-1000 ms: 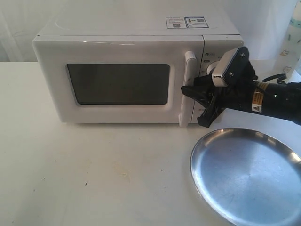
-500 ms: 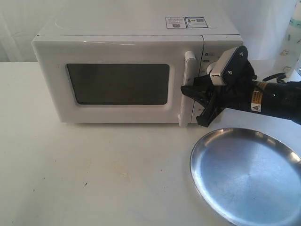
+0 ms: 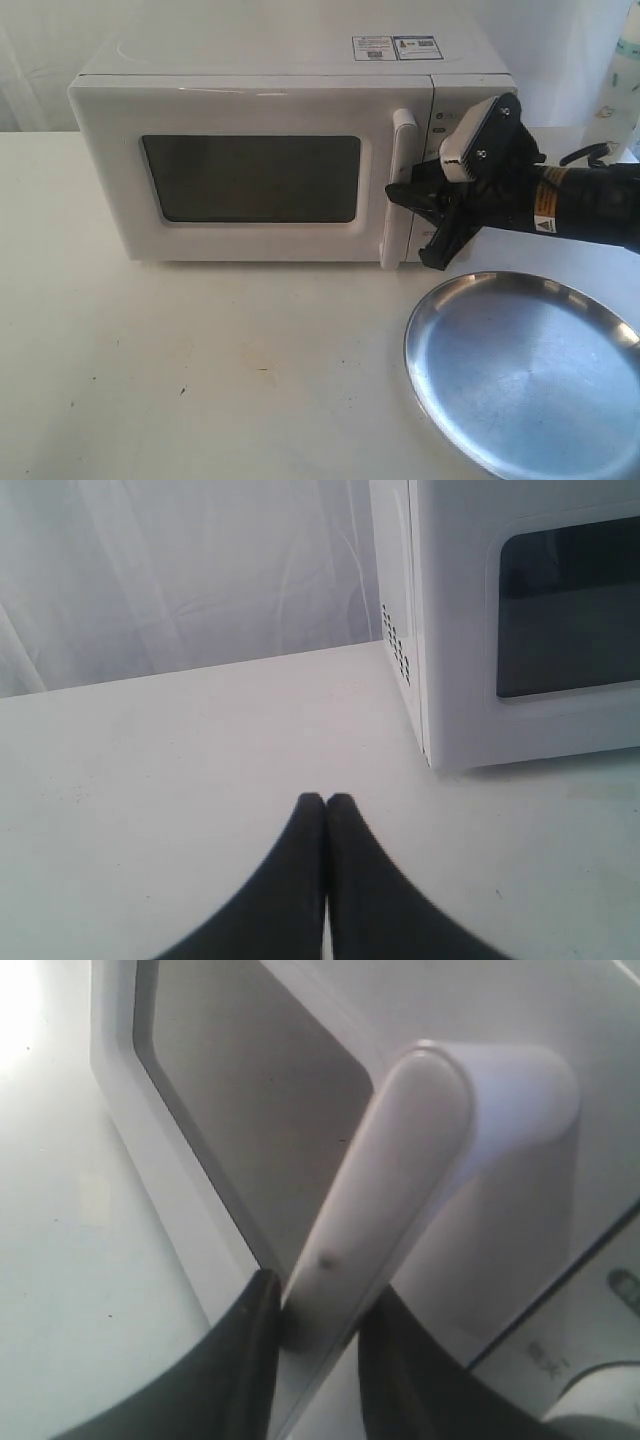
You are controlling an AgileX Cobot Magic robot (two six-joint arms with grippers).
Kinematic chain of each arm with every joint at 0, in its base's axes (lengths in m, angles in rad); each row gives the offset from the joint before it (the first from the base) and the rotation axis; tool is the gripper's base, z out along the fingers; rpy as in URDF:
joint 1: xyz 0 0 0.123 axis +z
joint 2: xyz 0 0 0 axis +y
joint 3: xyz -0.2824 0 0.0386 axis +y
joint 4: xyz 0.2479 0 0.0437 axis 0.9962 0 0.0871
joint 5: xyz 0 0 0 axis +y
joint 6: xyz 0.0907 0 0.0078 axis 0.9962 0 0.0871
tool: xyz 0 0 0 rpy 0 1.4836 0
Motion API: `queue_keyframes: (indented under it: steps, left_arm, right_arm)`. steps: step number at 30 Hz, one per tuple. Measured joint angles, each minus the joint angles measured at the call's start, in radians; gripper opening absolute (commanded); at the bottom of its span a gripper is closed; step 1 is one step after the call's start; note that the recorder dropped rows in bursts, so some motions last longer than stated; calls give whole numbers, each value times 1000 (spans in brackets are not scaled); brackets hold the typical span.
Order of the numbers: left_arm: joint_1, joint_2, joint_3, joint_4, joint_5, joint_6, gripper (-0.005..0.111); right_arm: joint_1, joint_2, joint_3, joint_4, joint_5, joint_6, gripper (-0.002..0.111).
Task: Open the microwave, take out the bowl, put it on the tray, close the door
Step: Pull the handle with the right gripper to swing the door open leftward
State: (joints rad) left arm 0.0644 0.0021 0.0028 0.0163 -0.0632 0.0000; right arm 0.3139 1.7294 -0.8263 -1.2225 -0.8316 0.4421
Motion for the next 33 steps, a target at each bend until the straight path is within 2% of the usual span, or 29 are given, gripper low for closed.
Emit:
queue_keyframes:
  steps: [9, 15, 23, 26, 30, 33]
  left_arm:
    - [0, 0, 0, 0, 0, 0, 0]
    - [0, 0, 0, 0, 0, 0, 0]
    - [0, 0, 0, 0, 0, 0, 0]
    - [0, 0, 0, 0, 0, 0, 0]
    - [0, 0, 0, 0, 0, 0, 0]
    - [0, 0, 0, 0, 0, 0, 0]
  right_arm:
    - [14, -38, -8, -35, 73, 11, 0]
    - [29, -76, 41, -326, -202, 34, 0]
    - [39, -78, 45, -298, -168, 65, 2]
    - [42, -80, 45, -298, -166, 67, 11]
    - [46, -80, 45, -272, -135, 73, 30]
    - [66, -77, 38, -177, -60, 77, 37]
